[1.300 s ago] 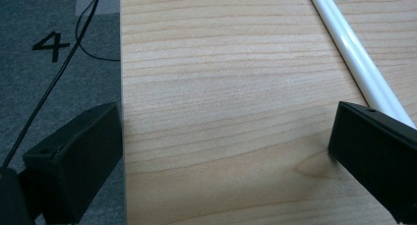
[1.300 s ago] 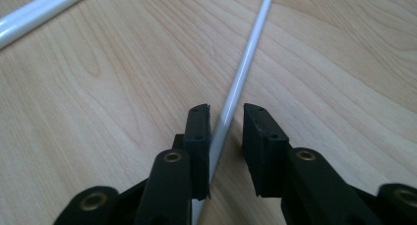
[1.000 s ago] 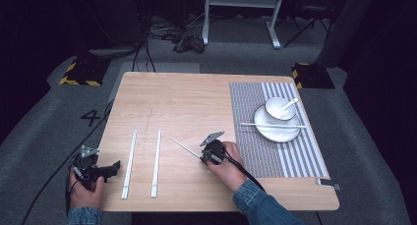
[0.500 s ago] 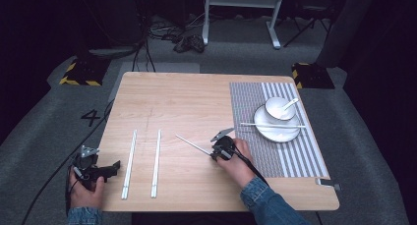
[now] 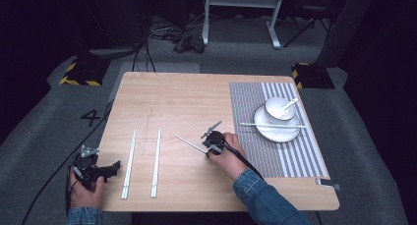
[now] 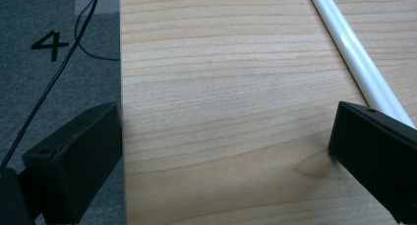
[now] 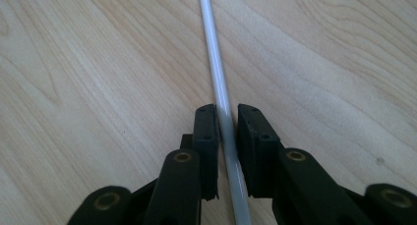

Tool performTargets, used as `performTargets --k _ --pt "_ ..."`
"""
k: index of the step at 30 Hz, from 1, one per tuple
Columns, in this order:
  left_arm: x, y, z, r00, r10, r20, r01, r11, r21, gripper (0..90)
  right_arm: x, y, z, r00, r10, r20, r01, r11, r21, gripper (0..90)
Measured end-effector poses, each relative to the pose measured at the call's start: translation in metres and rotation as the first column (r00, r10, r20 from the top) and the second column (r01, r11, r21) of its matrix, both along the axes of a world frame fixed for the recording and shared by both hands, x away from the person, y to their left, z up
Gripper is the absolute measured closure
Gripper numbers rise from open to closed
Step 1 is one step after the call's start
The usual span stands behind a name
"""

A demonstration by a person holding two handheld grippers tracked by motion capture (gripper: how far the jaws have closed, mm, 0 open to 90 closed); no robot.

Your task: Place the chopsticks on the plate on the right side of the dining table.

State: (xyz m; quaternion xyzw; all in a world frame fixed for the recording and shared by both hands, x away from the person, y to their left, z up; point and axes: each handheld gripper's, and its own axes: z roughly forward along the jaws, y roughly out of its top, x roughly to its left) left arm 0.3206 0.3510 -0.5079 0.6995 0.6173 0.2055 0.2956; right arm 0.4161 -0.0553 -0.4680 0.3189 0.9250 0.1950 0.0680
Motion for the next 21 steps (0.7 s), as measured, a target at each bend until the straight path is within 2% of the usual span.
performTargets --k 7,12,18,21 --pt "0.0 0.0 0.0 1.0 0.0 0.0 0.0 1.0 0.0 0.2 0.003 0.01 0.001 1.0 -0.005 0.001 0.005 0.999 -0.036 80.1" --pt "0.0 0.0 0.0 1.0 0.001 0.0 -0.001 1.0 0.0 0.2 0.009 0.015 0.003 0.9987 -0.007 -0.051 0.004 0.998 -0.062 82.5" --pt "0.0 0.0 0.0 1.0 0.003 0.002 -0.003 1.0 -0.003 0.3 0.01 0.019 0.005 0.9979 -0.017 -0.063 0.011 0.995 -0.097 83.9" --pt "0.0 0.0 0.0 1.0 0.003 0.002 -0.003 1.0 -0.002 0.2 0.01 0.02 0.005 0.9973 -0.033 -0.066 0.026 0.995 -0.098 83.8"
